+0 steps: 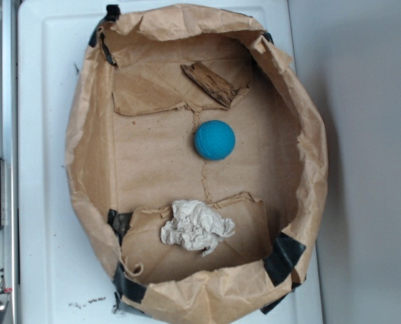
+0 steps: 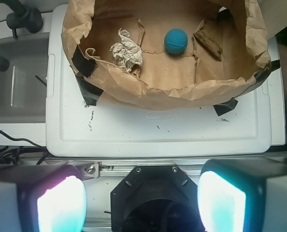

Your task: Grab the white paper.

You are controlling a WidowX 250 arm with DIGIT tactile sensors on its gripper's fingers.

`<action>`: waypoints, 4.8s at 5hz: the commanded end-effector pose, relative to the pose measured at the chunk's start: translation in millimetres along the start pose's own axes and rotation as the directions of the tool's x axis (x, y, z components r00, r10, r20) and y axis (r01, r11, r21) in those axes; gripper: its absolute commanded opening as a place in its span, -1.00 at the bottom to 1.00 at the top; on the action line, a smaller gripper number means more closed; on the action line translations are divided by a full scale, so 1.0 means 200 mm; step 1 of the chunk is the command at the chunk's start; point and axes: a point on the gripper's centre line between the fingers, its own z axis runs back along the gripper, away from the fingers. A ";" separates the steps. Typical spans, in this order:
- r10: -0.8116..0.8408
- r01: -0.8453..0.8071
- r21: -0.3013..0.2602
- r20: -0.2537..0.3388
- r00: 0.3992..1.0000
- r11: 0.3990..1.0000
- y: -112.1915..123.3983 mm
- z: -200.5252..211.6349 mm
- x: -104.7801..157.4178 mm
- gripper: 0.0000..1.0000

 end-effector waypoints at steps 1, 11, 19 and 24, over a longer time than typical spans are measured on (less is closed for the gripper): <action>0.000 0.000 0.000 0.000 1.000 1.000 0.00 0.00 0.00 1.00; -0.006 0.006 0.064 0.001 1.000 0.998 0.15 -0.86 0.59 1.00; 0.044 -0.046 -0.111 -0.014 0.999 0.993 -0.05 -1.07 0.83 -0.57; 0.184 -0.178 -0.048 0.176 0.967 0.983 0.36 -0.37 0.64 -1.00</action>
